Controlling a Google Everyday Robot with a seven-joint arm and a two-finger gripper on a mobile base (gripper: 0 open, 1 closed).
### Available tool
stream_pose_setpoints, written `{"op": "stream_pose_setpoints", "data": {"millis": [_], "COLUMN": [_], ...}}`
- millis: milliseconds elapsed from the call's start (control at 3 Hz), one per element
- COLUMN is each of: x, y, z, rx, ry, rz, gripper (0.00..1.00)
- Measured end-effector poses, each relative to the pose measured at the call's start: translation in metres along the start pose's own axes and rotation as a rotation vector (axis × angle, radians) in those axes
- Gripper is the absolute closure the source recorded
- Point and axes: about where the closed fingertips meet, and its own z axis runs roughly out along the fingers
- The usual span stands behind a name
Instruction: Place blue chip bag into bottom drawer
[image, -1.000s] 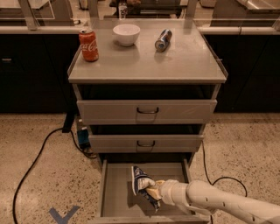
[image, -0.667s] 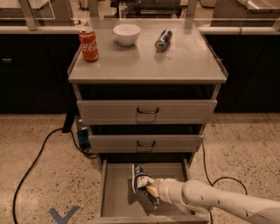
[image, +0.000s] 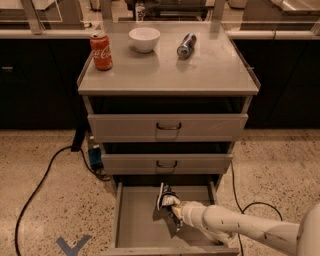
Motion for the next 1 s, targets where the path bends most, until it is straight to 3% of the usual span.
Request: {"op": "stream_pose_setpoints", "data": {"millis": [333, 667, 1000], "x": [0.025, 0.038, 0.038], "y": [-0.013, -0.018, -0.018], "z": [0.028, 0.041, 0.041], "rx": [0.0, -0.032, -0.032], "ry": [0.058, 0.066, 0.066], "rz": [0.055, 0.093, 0.093], "gripper": [1.0, 1.0, 1.0]}}
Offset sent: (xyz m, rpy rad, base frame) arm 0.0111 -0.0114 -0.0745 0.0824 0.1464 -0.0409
